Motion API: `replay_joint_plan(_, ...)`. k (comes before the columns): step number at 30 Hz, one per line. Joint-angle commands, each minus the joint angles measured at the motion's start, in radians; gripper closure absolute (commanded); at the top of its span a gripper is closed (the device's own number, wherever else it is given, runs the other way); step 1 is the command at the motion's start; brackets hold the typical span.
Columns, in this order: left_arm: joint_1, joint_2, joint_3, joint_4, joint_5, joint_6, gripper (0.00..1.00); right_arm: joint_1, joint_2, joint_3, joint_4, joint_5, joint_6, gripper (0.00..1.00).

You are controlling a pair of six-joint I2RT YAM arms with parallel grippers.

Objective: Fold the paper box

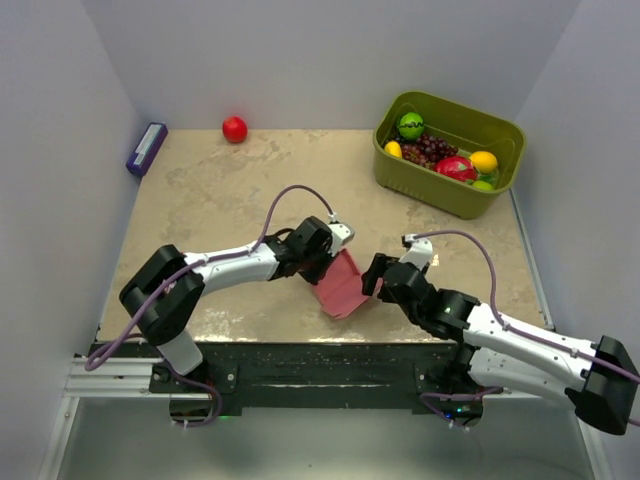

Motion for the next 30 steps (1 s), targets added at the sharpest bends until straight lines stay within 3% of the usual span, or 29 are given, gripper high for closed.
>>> replay_joint_plan(1, 0.011, 0.083, -0.056, -0.125, -0.007, -0.028, 1.00, -0.026, 0.012, 0.058, -0.101, -0.098, 0.130, 0.18)
replay_joint_plan(7, 0.011, 0.073, -0.055, -0.127, -0.004, -0.031, 0.97, -0.029, 0.046, 0.052, -0.045, -0.148, 0.165, 0.21)
replay_joint_plan(10, 0.013, 0.073, -0.050, -0.129, 0.002, -0.033, 0.90, -0.028, 0.083, 0.057, -0.022, -0.185, 0.166, 0.30)
replay_joint_plan(13, 0.013, 0.043, -0.050, -0.119, 0.027, -0.033, 0.69, -0.028, 0.101, 0.062, -0.022, -0.191, 0.154, 0.42)
replay_joint_plan(14, 0.013, 0.031, -0.052, -0.113, 0.027, -0.033, 0.62, -0.028, 0.103, 0.062, -0.021, -0.185, 0.151, 0.51)
replay_joint_plan(15, 0.013, 0.015, -0.053, -0.103, 0.033, -0.030, 0.46, -0.026, 0.101, 0.063, -0.021, -0.179, 0.144, 0.56)
replay_joint_plan(18, 0.013, -0.067, -0.069, -0.064, 0.047, -0.030, 0.22, -0.028, 0.095, 0.078, -0.039, -0.146, 0.099, 0.71)
replay_joint_plan(21, 0.013, -0.172, -0.092, -0.009, 0.073, -0.021, 0.11, -0.026, 0.090, 0.104, -0.061, -0.115, 0.045, 0.82)
replay_joint_plan(30, 0.046, -0.474, -0.167, 0.111, 0.126, 0.004, 0.03, -0.031, 0.119, 0.238, -0.143, -0.086, -0.143, 0.96)
